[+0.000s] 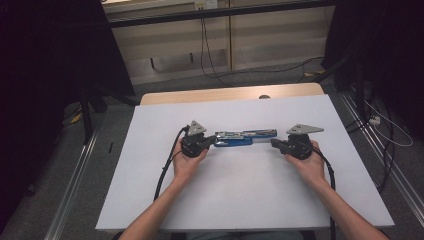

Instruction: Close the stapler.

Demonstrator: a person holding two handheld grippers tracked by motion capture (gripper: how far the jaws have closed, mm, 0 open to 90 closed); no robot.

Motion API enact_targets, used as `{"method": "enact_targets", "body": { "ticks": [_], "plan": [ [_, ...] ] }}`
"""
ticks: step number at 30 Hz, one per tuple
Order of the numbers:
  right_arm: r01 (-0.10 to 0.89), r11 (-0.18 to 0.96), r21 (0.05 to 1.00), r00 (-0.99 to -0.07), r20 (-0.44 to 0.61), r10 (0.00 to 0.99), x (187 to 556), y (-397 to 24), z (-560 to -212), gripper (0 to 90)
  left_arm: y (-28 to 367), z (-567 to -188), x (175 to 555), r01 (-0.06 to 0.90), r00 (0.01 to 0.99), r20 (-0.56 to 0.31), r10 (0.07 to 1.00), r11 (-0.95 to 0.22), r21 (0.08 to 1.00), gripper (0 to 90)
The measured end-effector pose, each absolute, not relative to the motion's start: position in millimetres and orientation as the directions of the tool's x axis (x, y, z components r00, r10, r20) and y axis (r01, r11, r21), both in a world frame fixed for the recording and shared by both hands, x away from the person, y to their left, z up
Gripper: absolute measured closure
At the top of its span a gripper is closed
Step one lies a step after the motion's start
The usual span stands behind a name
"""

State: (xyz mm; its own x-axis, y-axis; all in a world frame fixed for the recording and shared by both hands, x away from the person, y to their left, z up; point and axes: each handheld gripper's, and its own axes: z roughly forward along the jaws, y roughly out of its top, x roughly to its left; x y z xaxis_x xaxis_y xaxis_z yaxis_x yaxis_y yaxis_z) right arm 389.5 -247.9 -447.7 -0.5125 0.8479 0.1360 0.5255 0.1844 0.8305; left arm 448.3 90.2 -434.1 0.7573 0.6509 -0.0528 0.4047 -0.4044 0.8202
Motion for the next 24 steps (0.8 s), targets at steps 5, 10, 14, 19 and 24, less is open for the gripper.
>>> {"method": "enact_targets", "body": {
  "ticks": [5,10,14,19,24],
  "plan": [
    [0.526,0.189,0.829,-0.513,0.131,0.849,389,-248,-447,90.0,86,-431,453,0.418,0.760,-0.068,0.647,-0.405,0.813,90.0],
    [0.526,0.196,0.827,-0.513,0.125,0.849,389,-248,-448,90.0,86,-436,456,0.427,0.754,-0.056,0.654,-0.424,0.799,90.0],
    [0.525,0.201,0.827,-0.515,0.121,0.848,389,-247,-448,90.0,87,-438,459,0.425,0.755,-0.044,0.654,-0.437,0.793,90.0],
    [0.526,0.210,0.824,-0.520,0.115,0.846,390,-246,-449,90.0,82,-443,459,0.426,0.764,-0.047,0.643,-0.449,0.785,90.0],
    [0.524,0.216,0.824,-0.523,0.111,0.845,390,-246,-449,90.0,78,-444,458,0.419,0.770,-0.037,0.637,-0.461,0.782,90.0]
  ]
}}
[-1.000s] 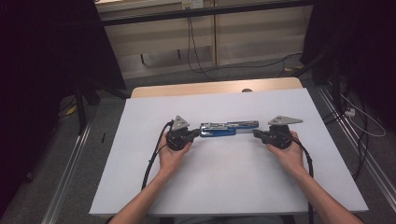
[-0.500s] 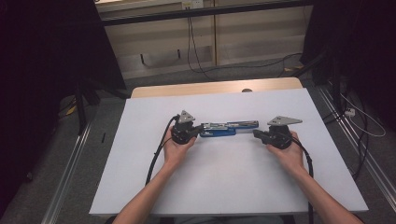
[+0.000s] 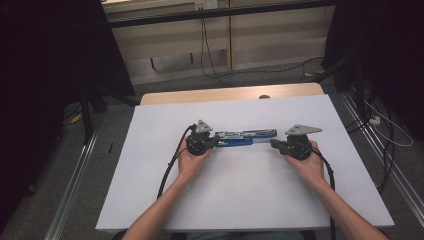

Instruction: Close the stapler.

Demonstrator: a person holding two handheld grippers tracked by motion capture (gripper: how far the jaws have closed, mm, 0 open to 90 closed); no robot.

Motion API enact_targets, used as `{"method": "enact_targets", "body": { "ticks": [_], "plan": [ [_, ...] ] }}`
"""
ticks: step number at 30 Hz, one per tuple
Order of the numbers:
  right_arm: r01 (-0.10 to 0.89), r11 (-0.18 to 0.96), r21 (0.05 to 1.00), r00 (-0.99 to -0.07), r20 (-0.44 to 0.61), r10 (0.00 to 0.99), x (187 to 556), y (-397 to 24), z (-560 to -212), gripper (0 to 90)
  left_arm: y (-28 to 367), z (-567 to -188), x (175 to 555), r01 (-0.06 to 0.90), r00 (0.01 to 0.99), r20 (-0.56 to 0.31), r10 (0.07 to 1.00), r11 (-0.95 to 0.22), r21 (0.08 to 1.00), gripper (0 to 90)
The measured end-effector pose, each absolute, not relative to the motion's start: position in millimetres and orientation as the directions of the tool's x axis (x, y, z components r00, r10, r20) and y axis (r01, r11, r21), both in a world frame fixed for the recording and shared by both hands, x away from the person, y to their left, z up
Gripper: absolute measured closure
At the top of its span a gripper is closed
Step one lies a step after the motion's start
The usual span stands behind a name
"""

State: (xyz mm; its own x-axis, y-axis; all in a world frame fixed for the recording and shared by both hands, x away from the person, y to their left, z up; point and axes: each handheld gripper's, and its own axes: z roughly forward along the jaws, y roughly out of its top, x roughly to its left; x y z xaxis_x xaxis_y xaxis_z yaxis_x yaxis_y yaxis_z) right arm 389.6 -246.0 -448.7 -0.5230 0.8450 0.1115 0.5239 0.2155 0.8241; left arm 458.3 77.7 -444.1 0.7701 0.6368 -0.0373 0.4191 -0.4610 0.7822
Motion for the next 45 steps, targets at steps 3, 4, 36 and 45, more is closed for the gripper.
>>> {"method": "enact_targets", "body": {
  "ticks": [3,4,36,45],
  "plan": [
    [0.528,0.220,0.820,-0.524,0.111,0.844,390,-246,-449,90.0,78,-445,460,0.415,0.772,-0.034,0.635,-0.462,0.784,90.0],
    [0.528,0.222,0.820,-0.525,0.109,0.844,390,-245,-449,90.0,78,-445,459,0.417,0.772,-0.038,0.634,-0.461,0.784,90.0],
    [0.589,0.294,0.753,-0.508,0.063,0.859,408,-244,-453,90.0,76,-448,459,0.381,0.783,-0.014,0.622,-0.463,0.800,90.0],
    [0.607,0.301,0.735,-0.507,0.067,0.859,418,-243,-448,90.0,75,-448,458,0.380,0.780,-0.008,0.626,-0.463,0.801,90.0]
  ]
}}
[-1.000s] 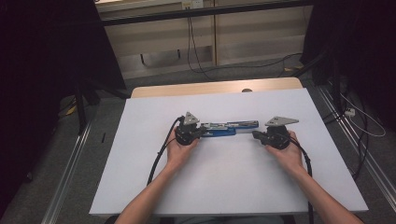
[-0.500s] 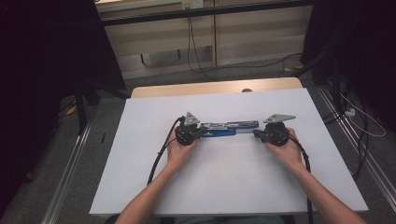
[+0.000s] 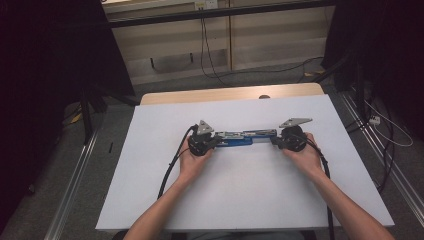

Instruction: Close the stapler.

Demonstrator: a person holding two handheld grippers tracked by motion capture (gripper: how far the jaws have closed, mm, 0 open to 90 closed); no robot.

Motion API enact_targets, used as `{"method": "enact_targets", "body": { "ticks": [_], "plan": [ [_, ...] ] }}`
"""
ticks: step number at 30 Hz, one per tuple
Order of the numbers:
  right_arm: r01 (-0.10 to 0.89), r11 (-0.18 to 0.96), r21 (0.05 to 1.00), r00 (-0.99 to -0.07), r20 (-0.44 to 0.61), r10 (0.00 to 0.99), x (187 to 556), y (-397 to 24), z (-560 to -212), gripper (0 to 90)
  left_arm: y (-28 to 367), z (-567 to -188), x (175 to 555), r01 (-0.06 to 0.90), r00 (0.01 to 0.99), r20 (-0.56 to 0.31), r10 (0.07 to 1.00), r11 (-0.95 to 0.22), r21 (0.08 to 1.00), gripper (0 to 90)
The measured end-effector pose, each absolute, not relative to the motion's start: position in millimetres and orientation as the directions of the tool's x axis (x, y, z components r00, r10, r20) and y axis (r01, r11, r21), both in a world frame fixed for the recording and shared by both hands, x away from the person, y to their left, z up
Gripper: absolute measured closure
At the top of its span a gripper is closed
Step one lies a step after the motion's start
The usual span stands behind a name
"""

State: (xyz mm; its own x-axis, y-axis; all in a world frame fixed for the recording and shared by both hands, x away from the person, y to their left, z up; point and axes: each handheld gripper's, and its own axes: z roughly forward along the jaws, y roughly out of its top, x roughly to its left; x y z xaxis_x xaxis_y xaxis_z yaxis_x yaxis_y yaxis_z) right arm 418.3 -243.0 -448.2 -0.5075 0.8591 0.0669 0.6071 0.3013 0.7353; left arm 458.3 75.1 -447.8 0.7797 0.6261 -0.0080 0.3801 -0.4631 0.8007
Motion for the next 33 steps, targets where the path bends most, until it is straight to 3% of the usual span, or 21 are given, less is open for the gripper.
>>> {"method": "enact_targets", "body": {
  "ticks": [33],
  "plan": [
    [0.613,0.280,0.739,-0.481,0.067,0.874,420.3,-239.9,-456.8,90.0,75.5,-448.3,457.6,0.376,0.779,-0.002,0.627,-0.464,0.802,90.0]
  ]
}}
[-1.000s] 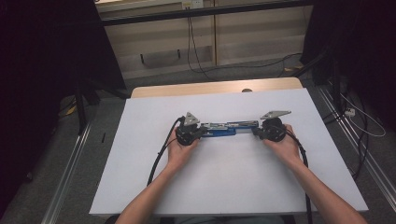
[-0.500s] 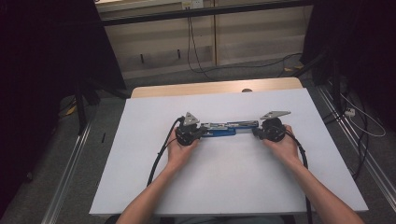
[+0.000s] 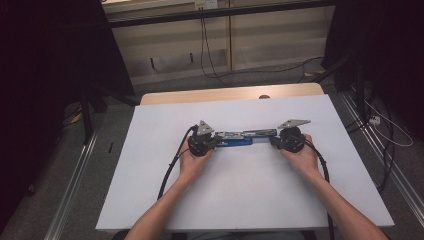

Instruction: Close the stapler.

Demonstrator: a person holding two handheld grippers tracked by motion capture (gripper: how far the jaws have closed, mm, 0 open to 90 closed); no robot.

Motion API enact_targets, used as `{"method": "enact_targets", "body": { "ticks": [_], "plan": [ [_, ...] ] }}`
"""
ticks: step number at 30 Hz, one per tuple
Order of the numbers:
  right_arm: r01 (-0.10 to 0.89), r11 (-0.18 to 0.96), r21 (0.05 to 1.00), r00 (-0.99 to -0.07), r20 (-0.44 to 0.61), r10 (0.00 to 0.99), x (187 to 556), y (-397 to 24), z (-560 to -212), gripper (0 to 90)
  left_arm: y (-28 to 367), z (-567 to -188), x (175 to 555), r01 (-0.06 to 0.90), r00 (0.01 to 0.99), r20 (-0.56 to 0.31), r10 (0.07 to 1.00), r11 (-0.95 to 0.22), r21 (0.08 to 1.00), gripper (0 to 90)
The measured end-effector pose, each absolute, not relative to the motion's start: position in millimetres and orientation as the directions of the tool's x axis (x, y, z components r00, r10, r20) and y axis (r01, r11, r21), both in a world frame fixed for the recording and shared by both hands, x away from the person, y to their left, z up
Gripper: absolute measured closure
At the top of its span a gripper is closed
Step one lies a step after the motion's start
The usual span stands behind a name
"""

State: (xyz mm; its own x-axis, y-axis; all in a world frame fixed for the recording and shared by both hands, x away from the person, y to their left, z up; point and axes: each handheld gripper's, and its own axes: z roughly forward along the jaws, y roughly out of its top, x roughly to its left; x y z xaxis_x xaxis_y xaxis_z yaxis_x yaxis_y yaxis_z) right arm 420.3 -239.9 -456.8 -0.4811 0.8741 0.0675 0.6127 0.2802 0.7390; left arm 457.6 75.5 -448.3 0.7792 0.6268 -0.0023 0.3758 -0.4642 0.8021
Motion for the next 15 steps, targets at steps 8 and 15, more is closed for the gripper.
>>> {"method": "enact_targets", "body": {
  "ticks": [8,15],
  "plan": [
    [0.608,0.275,0.745,-0.478,0.066,0.876,420.0,-239.5,-457.6,90.0,76.5,-448.3,458.3,0.388,0.776,-0.020,0.630,-0.454,0.802,90.0],
    [0.605,0.267,0.750,-0.474,0.069,0.878,420.0,-239.8,-457.6,90.0,76.5,-448.2,458.1,0.395,0.775,-0.027,0.632,-0.450,0.801,90.0]
  ]
}}
